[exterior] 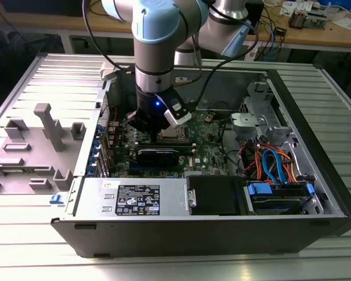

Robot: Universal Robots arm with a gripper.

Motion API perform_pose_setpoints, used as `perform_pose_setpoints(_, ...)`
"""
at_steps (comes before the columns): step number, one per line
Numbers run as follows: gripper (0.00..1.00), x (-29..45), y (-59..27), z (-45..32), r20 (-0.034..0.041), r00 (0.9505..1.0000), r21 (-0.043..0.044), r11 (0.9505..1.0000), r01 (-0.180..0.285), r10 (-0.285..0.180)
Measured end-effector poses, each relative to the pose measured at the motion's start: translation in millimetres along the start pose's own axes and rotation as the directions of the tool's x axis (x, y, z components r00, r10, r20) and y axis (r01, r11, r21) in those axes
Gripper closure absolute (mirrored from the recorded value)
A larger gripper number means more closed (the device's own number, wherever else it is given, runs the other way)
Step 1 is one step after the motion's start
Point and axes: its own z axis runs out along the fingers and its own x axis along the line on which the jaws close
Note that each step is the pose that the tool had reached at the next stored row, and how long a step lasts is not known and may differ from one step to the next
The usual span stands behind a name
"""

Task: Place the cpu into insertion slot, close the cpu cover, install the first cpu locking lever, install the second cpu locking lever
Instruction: 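Install the second cpu locking lever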

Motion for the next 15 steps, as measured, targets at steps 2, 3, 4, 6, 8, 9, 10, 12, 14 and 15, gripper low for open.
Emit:
perform_pose_setpoints(2, 0.89, 0.0, -0.1, -0.1, -0.0013, 1.0, 0.0054, 1.0, 0.0, 0.0)
perform_pose_setpoints(3, 0.89, 0.0, -0.1, -0.1, -0.0017, 1.0, 0.0068, 1.0, 0.0, 0.0)
perform_pose_setpoints(4, 0.89, 0.0, -0.2, -0.2, -0.0021, 1.0, 0.0082, 1.0, 0.001, -0.001)
perform_pose_setpoints(6, 0.89, 0.1, -0.2, -0.2, -0.0027, 1.0, 0.0099, 1.0, 0.001, -0.001)
perform_pose_setpoints(8, 0.89, 0.1, -0.2, -0.2, -0.0027, 1.0, 0.0104, 0.9999, 0.001, -0.001)
perform_pose_setpoints(9, 0.89, 0.1, -0.2, -0.2, -0.0027, 1.0, 0.0104, 0.9999, 0.001, -0.001)
perform_pose_setpoints(10, 0.89, 0.0, -0.1, -0.4, -0.0026, 1.0, 0.0103, 0.9999, 0.001, -0.001)
perform_pose_setpoints(12, 0.89, -0.1, 0.0, -2.2, -0.0016, 1.0, 0.0096, 1.0, 0.001, -0.001)
perform_pose_setpoints(14, 0.89, 0.1, 0.1, -6.9, -0.0024, 1.0, 0.0101, 0.9999, 0.001, -0.001)
perform_pose_setpoints(15, 0.89, 0.2, 0.1, -8.8, -0.0026, 1.0, 0.0103, 0.9999, 0.001, -0.001)
